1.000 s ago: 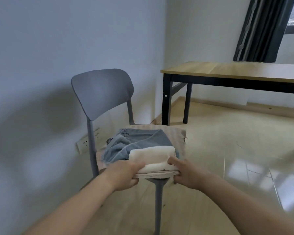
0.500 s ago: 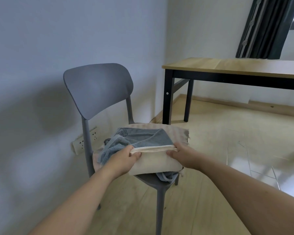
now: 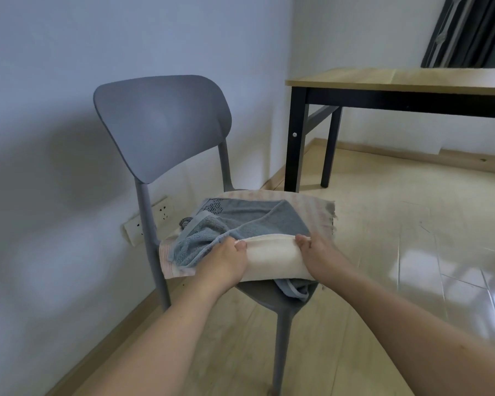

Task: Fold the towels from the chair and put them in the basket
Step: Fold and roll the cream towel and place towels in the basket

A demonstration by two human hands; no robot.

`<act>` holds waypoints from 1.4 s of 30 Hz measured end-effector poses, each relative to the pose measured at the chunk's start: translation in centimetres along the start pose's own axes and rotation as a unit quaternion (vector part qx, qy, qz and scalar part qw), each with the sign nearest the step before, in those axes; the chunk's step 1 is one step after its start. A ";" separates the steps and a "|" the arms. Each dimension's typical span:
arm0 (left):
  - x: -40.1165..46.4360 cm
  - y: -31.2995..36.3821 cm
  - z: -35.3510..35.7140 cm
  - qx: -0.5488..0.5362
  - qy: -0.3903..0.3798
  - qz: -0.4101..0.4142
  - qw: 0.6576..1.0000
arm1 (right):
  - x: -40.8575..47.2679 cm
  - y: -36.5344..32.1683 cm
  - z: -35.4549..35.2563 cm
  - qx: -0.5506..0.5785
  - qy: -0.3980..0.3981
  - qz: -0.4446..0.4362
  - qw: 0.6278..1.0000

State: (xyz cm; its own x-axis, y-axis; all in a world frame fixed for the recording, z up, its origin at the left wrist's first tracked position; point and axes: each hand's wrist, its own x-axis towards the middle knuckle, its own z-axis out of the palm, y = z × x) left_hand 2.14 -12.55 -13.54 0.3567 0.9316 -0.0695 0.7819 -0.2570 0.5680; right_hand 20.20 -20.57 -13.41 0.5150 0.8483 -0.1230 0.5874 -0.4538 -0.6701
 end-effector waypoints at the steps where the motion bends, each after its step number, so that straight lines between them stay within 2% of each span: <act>1: 0.1 0.1 0.3 0.014 0.010 -0.001 1.000 | 0.2 0.2 0.0 0.003 0.000 0.004 1.000; 7: -0.3 0.1 1.2 0.034 0.046 -0.008 0.998 | 0.7 0.4 0.3 -0.031 0.013 0.009 0.999; 10: -0.6 0.3 0.6 0.024 0.038 -0.002 0.999 | -0.2 -0.2 -0.1 -0.111 0.056 -0.002 0.992; 12: -1.4 0.3 -0.2 0.021 0.061 0.030 0.997 | -1.2 -1.1 -0.7 -0.128 0.097 -0.033 0.986; 15: -3.1 0.4 -2.0 0.032 0.121 0.055 0.991 | -3.0 -2.8 -1.7 -0.082 0.125 -0.081 0.986; 19: -5.2 2.1 -5.6 0.047 0.138 0.050 0.988 | -6.1 -5.6 -4.2 0.138 0.081 -0.089 0.983; 22: -7.0 5.0 -8.3 -0.078 0.119 0.053 0.988 | -7.9 -6.8 -6.6 0.224 0.073 -0.052 0.971; 25: -8.2 7.5 -9.7 -0.148 0.096 0.041 0.983 | -9.4 -7.3 -8.8 0.247 0.082 -0.013 0.966; 32: -6.9 10.5 -9.5 -0.159 0.093 0.059 0.981 | -8.3 -7.0 -11.8 0.238 0.097 0.051 0.965; 42: 8.0 13.1 -1.2 -0.138 0.036 0.031 0.989 | 7.5 -0.2 -9.8 0.262 0.076 0.170 0.947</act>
State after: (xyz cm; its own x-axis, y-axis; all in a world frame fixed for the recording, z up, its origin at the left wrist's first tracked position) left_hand 14.65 -8.19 -5.67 0.3547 0.9347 0.0244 0.5876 -0.2431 0.7718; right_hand 30.08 -16.81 -7.04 0.7255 0.6111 -0.3165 0.0013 -0.4612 -0.8873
